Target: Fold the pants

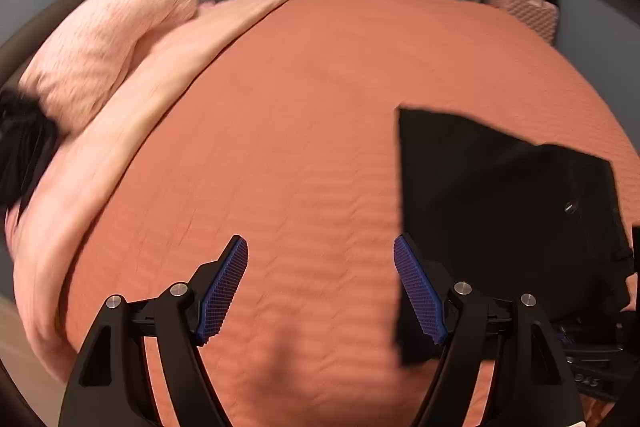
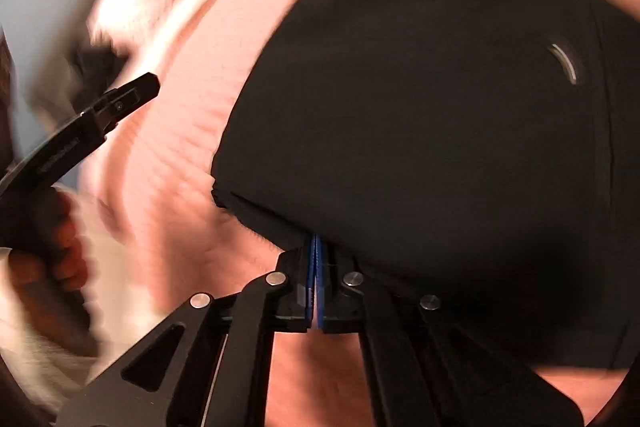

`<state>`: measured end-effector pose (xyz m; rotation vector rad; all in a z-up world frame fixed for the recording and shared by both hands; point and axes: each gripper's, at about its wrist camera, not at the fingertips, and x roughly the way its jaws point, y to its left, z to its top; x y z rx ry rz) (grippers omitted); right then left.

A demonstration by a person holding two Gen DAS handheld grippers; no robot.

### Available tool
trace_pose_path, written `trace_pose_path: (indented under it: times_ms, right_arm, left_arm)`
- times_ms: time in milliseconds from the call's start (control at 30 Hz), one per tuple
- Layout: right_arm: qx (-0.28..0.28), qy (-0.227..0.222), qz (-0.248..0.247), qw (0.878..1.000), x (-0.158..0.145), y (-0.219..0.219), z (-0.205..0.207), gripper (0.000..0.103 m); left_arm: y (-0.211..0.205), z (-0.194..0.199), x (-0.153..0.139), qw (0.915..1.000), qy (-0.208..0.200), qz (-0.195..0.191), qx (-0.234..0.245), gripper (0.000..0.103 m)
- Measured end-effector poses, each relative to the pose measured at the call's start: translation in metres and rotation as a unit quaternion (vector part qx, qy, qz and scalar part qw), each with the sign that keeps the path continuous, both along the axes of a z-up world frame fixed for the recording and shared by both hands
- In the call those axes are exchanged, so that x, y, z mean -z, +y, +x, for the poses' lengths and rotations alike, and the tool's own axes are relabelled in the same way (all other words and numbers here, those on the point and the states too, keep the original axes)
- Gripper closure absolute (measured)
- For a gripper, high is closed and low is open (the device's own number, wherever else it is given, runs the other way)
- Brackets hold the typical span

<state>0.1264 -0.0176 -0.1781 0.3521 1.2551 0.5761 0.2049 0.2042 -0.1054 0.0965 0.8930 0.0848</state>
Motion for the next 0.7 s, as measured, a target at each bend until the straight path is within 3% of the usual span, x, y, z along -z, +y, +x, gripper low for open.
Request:
trace_pose_path:
  times_ms: [33, 67, 100, 133, 200, 267, 333, 400, 433, 467, 500, 533, 567, 600, 633, 667, 700]
  right_arm:
    - [0.013, -0.002, -0.014, 1.0, -0.006, -0.016, -0.004, 0.103]
    - [0.025, -0.016, -0.062, 0.998, -0.02, -0.034, -0.012, 0.097]
    - [0.031, -0.024, -0.079, 0.996, -0.033, -0.047, -0.018, 0.097]
    - [0.039, -0.036, -0.065, 0.996, -0.051, -0.058, -0.019, 0.097]
    - [0.053, -0.068, -0.036, 0.996, -0.077, -0.058, -0.005, 0.097]
    - [0.053, -0.091, 0.021, 0.994, -0.091, -0.048, 0.03, 0.097]
    - [0.035, -0.082, 0.041, 0.995, -0.08, -0.019, 0.079, 0.097]
    - [-0.021, -0.053, 0.029, 0.998, -0.051, 0.013, 0.116, 0.103]
    - [-0.06, -0.027, 0.0, 0.998, -0.028, 0.028, 0.135, 0.103]
    - [-0.07, -0.041, -0.06, 0.995, -0.013, 0.028, 0.157, 0.103]
    - [-0.051, -0.049, -0.047, 0.996, -0.014, 0.017, 0.17, 0.103]
    - [0.008, -0.063, -0.047, 0.997, -0.027, -0.001, 0.179, 0.103]
    - [0.035, -0.083, -0.056, 0.994, -0.042, -0.008, 0.176, 0.098]
    - [0.028, -0.094, -0.041, 0.994, -0.052, -0.006, 0.173, 0.098]
    - [-0.01, -0.089, -0.014, 0.996, -0.056, 0.006, 0.169, 0.099]
    - [-0.078, -0.079, -0.021, 0.994, -0.05, 0.031, 0.164, 0.102]
    - [-0.124, -0.085, -0.06, 0.987, -0.038, 0.053, 0.164, 0.103]
  left_arm:
    - [-0.012, 0.009, -0.003, 0.9999, -0.003, -0.003, 0.017, 0.023]
    - [-0.023, 0.017, 0.0, 0.9994, 0.0, -0.008, 0.033, 0.019]
    - [-0.037, 0.028, 0.012, 0.9986, 0.016, -0.014, 0.049, 0.019]
    - [-0.048, 0.034, 0.026, 0.9975, 0.037, -0.01, 0.06, 0.019]
    - [-0.078, 0.042, 0.068, 0.9923, 0.095, 0.034, 0.072, 0.019]
    - [-0.088, 0.03, 0.075, 0.9944, 0.058, 0.068, 0.057, 0.018]
    - [-0.09, 0.023, 0.075, 0.9948, 0.049, 0.077, 0.045, 0.018]
    - [-0.085, 0.021, 0.075, 0.9971, 0.05, 0.05, 0.029, 0.018]
    - [-0.08, 0.02, 0.076, 0.9978, 0.049, 0.035, 0.028, 0.017]
    - [-0.077, 0.021, 0.076, 0.998, 0.05, 0.024, 0.03, 0.017]
    - [-0.075, 0.022, 0.076, 0.9981, 0.052, 0.013, 0.031, 0.017]
    - [-0.072, 0.024, 0.077, 0.998, 0.057, 0.002, 0.028, 0.016]
    - [-0.07, 0.025, 0.078, 0.9979, 0.059, -0.006, 0.026, 0.015]
    - [-0.069, 0.026, 0.078, 0.9978, 0.06, -0.013, 0.024, 0.015]
    - [-0.064, 0.025, 0.077, 0.9978, 0.06, -0.015, 0.024, 0.015]
    - [-0.063, 0.022, 0.077, 0.9979, 0.059, -0.015, 0.024, 0.015]
    - [-0.064, 0.022, 0.077, 0.998, 0.057, -0.013, 0.025, 0.015]
